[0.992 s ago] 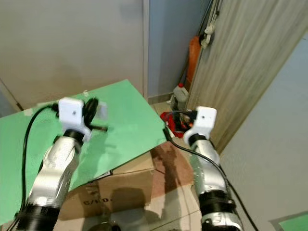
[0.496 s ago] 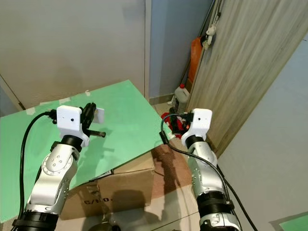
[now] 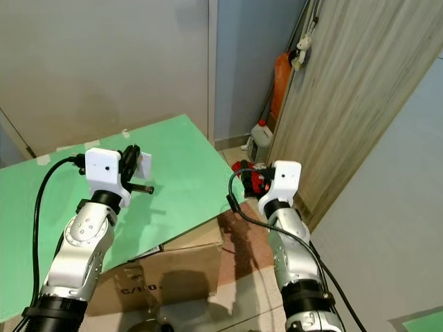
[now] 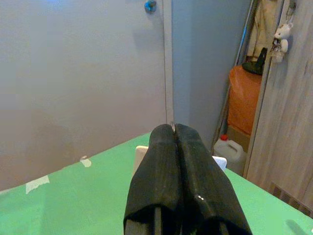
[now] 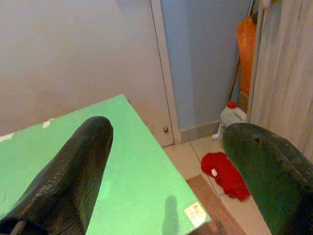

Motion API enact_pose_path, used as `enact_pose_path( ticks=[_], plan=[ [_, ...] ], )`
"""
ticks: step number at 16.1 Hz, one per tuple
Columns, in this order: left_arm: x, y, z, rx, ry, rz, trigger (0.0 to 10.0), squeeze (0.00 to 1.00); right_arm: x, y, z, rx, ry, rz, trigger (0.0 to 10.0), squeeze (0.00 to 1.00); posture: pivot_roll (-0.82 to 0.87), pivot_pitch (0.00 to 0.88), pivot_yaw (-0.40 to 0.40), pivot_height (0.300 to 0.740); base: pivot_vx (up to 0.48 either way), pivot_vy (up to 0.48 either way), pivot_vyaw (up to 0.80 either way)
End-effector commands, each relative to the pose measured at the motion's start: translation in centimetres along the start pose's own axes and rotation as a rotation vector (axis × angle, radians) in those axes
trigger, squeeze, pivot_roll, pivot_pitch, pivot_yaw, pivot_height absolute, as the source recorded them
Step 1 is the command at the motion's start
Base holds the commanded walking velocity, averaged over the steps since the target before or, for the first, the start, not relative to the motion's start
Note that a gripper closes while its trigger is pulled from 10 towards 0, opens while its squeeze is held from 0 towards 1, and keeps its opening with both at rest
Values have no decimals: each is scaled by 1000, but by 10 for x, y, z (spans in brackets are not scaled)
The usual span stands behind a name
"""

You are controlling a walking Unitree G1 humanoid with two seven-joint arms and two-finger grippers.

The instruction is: Hang keys on a hook

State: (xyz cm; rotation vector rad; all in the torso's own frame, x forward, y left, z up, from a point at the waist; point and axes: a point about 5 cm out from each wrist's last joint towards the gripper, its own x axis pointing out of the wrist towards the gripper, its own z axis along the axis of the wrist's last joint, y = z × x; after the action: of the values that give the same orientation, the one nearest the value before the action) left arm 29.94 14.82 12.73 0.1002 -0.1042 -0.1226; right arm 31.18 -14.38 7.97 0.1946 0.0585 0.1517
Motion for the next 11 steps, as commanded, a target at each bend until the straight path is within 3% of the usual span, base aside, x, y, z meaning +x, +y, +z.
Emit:
enact_pose_path(
  ticks=[1, 7, 11],
  plan=[
    [3, 0, 2, 10, -10, 6, 0, 0, 0, 2, 0, -13, 8, 17, 10000, 0, 30, 0, 14, 740, -274, 0, 0],
    [6, -1, 0, 13, -4, -4, 0, 0, -1, 6, -3, -31, 18, 38, 10000, 0, 25, 0, 22, 740, -277, 0, 0],
    [9, 0, 0, 7, -8, -7, 0, 0, -2, 8, -6, -52, 48, 53, 10000, 0, 20, 0, 23, 740, 0, 0, -133]
  ],
)
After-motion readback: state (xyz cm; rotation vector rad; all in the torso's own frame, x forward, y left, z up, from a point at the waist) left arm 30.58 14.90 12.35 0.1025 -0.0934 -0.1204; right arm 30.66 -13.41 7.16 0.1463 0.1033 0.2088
